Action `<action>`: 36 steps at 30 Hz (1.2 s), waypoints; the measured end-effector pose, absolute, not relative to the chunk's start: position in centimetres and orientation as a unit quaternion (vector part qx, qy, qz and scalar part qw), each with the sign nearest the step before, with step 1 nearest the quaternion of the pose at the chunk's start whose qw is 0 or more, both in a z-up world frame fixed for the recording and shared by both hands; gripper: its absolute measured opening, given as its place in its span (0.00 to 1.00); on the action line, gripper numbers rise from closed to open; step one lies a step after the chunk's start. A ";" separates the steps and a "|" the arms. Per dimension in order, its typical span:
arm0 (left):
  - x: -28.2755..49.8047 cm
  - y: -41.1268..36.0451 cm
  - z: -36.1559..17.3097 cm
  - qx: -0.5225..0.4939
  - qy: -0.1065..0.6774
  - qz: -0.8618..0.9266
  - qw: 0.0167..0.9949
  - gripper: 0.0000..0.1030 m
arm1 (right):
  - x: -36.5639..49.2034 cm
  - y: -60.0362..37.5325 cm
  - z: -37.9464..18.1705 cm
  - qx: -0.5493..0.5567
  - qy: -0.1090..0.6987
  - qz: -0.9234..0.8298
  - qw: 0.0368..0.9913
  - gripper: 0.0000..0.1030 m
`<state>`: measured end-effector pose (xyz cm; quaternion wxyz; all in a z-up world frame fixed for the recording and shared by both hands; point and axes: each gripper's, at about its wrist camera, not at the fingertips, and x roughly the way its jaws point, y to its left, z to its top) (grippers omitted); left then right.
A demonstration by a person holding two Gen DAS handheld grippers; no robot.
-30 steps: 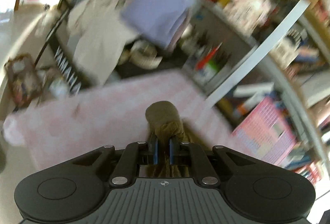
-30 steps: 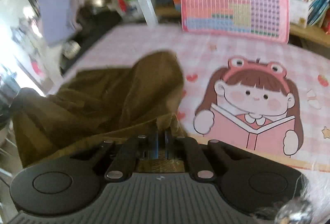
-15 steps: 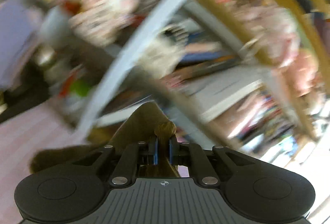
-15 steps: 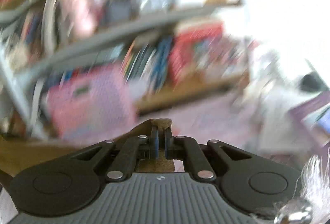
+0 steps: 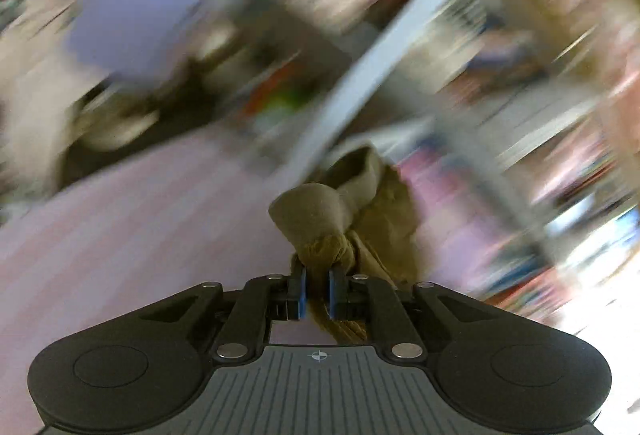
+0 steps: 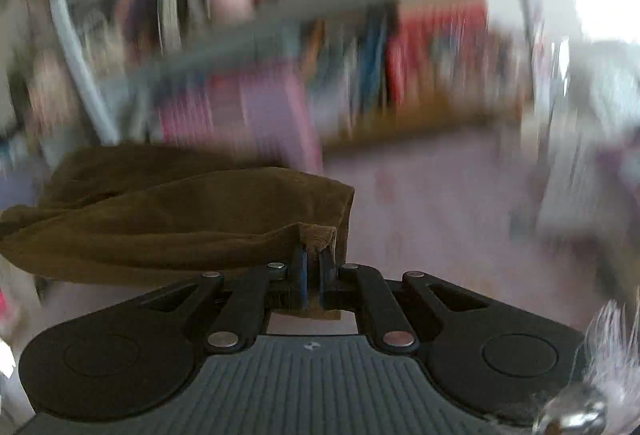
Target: Fold clothes
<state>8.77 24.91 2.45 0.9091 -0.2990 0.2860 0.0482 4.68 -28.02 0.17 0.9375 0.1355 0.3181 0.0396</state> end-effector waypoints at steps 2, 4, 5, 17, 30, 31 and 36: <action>7.6 25.2 -1.1 -0.303 0.325 0.079 0.892 0.09 | 4.8 -26.6 -3.2 0.134 0.370 0.035 0.919 0.05; 6.5 25.5 -4.6 -0.307 0.363 0.109 0.873 0.08 | 4.5 -25.5 -4.9 0.130 0.395 0.029 0.909 0.05; 6.0 25.8 -5.0 -0.314 0.362 0.109 0.871 0.09 | 4.4 -25.2 -5.4 0.128 0.401 0.028 0.907 0.05; 6.1 26.2 -1.8 -0.335 0.326 0.075 0.881 0.09 | 5.1 -24.7 0.8 0.097 0.318 0.057 0.941 0.05; 4.6 26.0 -4.5 -0.351 0.375 0.048 0.857 0.12 | 2.5 -27.6 -5.1 0.086 0.473 -0.069 0.874 0.43; 4.6 26.0 -4.5 -0.348 0.376 0.051 0.857 0.12 | 2.4 -27.5 -4.9 0.087 0.470 -0.070 0.876 0.44; 4.4 26.2 -4.7 -0.338 0.384 0.063 0.857 0.16 | 2.7 -26.9 -3.6 0.089 0.447 -0.082 0.886 0.47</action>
